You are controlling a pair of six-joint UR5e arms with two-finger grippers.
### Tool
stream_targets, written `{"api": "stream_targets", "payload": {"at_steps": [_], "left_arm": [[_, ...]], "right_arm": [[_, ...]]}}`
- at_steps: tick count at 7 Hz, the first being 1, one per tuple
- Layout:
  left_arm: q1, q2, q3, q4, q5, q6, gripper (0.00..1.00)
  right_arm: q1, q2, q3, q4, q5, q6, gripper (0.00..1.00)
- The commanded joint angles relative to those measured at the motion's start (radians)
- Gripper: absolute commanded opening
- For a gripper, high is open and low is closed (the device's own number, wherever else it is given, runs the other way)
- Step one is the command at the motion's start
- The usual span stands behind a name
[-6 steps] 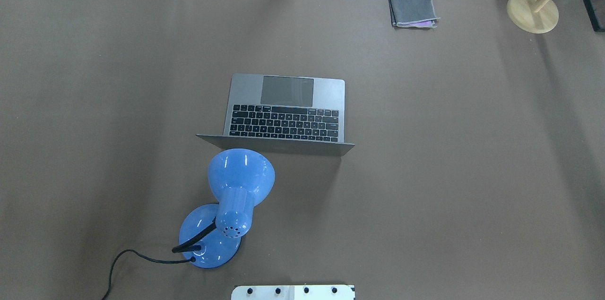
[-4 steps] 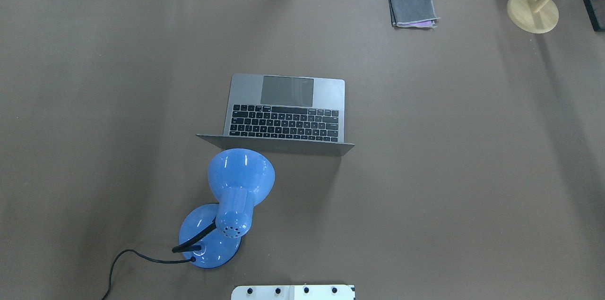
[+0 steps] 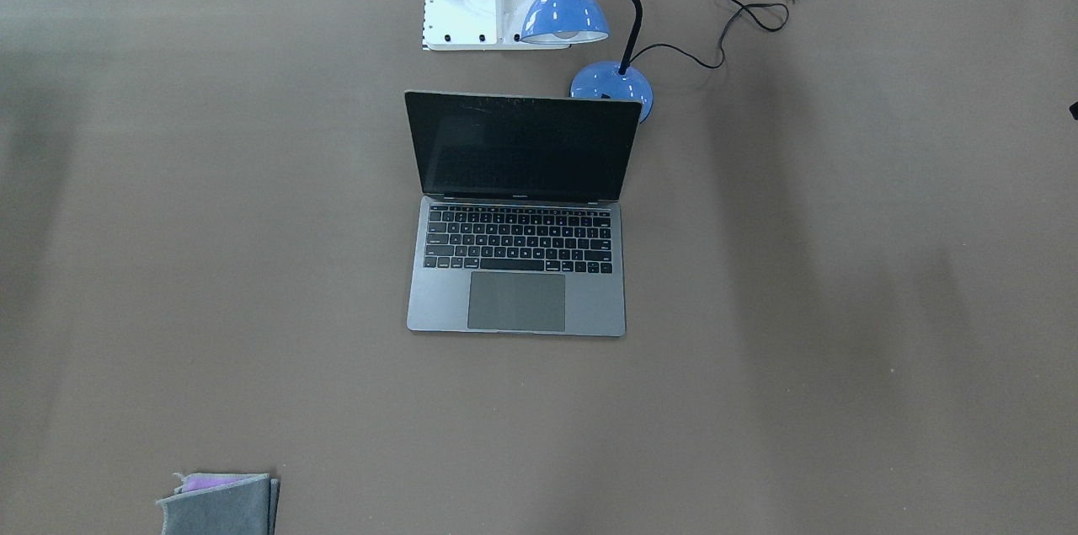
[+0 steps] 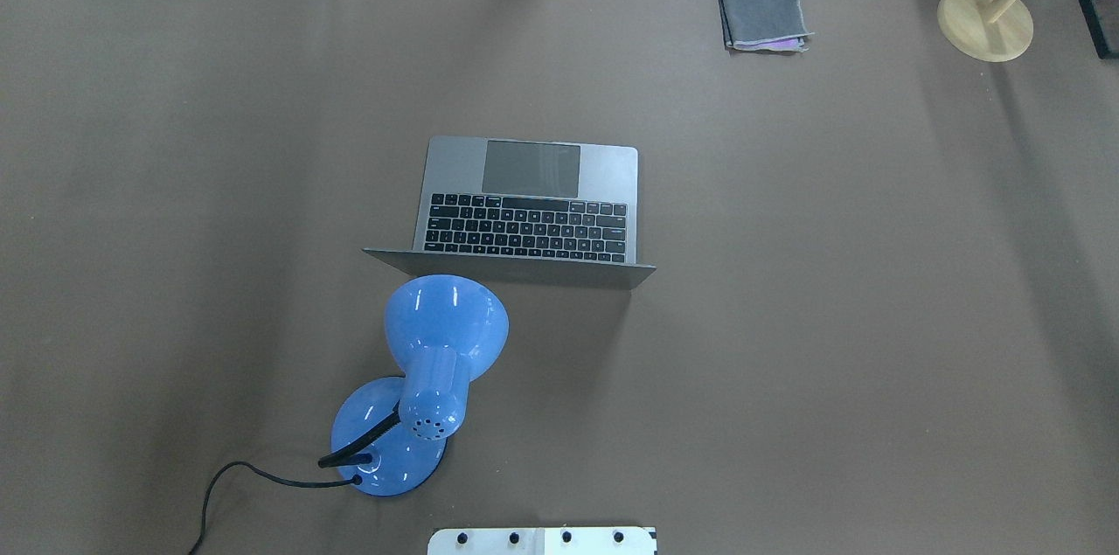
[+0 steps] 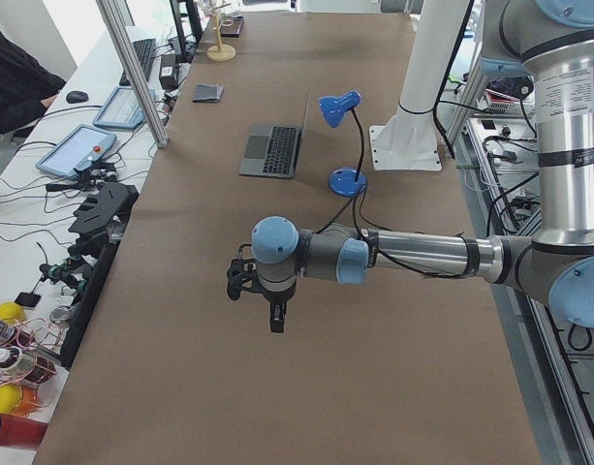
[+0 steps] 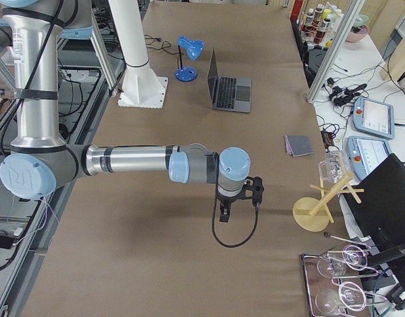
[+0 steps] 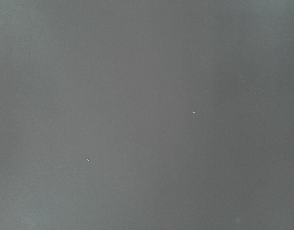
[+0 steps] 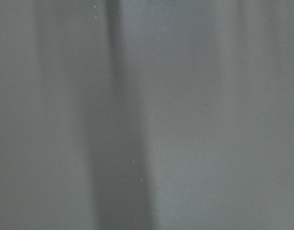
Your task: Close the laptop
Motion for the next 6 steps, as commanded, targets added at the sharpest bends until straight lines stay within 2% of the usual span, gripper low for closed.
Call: {"api": "stream_targets", "payload": {"at_steps": [1, 6], "left_arm": [[0.001, 0.0, 0.001, 0.0, 0.0, 0.001, 0.99], [-0.002, -0.017, -0.007, 0.003, 0.0, 0.001, 0.99]], "right_arm": [[0.005, 0.0, 0.002, 0.0, 0.0, 0.0, 1.0], [0.006, 0.015, 0.006, -0.003, 0.003, 0.008, 1.0]]}}
